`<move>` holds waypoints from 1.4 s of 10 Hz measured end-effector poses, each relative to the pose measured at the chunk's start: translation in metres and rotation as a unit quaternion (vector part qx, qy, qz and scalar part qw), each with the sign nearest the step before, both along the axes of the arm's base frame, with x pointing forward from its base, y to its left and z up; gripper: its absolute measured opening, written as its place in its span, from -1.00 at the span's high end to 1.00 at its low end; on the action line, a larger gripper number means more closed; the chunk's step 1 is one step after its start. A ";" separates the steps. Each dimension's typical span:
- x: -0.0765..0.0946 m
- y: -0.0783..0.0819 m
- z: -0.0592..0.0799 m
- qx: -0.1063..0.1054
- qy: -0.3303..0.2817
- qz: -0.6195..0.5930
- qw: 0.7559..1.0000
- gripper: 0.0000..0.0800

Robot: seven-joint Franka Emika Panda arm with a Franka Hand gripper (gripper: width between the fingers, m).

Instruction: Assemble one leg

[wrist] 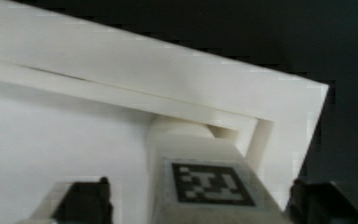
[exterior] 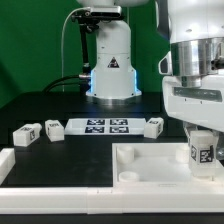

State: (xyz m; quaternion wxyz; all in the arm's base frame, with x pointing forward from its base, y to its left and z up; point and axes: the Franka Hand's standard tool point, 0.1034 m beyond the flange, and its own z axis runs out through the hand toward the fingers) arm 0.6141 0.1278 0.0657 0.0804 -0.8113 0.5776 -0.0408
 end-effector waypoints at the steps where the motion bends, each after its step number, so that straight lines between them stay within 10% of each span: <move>1: 0.000 -0.001 0.000 -0.017 -0.007 0.089 0.996 -0.56; 10: 0.003 -0.010 -0.001 -0.118 -0.033 0.596 0.794 -0.62; 12: 0.003 -0.010 -0.001 -0.118 -0.033 0.597 0.793 -0.62; 14: 0.002 -0.010 -0.001 -0.118 -0.033 0.594 0.795 0.02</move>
Offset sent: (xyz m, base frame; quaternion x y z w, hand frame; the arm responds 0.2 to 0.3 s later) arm 0.0059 -0.0041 -0.0024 -0.0129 -0.0066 -0.3745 0.9271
